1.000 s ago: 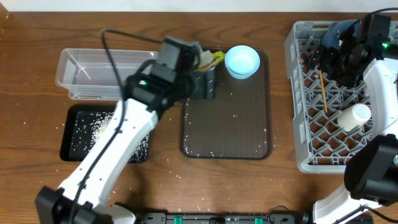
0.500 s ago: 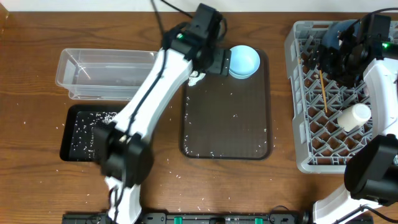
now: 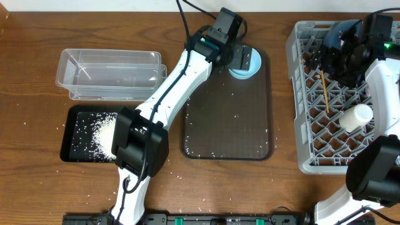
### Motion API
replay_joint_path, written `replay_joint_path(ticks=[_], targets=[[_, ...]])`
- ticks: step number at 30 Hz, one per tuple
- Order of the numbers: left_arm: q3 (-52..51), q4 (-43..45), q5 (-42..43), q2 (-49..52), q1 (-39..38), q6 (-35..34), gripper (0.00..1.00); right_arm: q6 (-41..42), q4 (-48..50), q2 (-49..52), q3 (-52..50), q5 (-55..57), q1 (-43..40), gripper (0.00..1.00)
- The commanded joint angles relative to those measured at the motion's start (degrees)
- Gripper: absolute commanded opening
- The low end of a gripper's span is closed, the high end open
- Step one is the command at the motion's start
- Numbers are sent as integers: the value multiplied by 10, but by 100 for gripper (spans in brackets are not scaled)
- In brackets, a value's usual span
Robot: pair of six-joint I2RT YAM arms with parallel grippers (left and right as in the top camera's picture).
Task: Sort waste into correct bins and load items into the dishwasher rack
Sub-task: 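Move the left gripper over the light-blue bowl on the brown tray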
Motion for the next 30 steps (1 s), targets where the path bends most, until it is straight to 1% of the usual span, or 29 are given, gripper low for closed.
replay_joint_path(ticks=[1,6,12,17,20,21,22,24,27,29,30], targets=[[13,26,-7,20,2,-104,97,7,0,-15,5,-4,-5,99],[13,54,-26,56,3,-108,98,7,0,-15,5,-4,-5,99],[13,51,-28,100,2,-108,98,7,0,-15,5,-4,-5,99],[11,47,-26,109,1,-110,98,7,0,-15,5,-4,-5,99],[11,47,-26,109,0,-110,92,7,0,-15,5,-4,-5,99],[11,47,-26,109,-1,-110,86,7,0,-15,5,-4,-5,99],[10,48,-27,110,-2,-110,84,7,0,-15,5,-4,-5,99],[7,53,-31,111,-3,-110,83,7,0,-15,5,-4,-5,99],[5,58,-50,123,-7,-110,75,7,0,-15,5,-4,-5,99],[5,58,-50,132,-8,-111,75,7,0,-15,5,-4,-5,99],[5,56,-50,136,-9,-110,71,7,0,-15,5,-4,-5,99]])
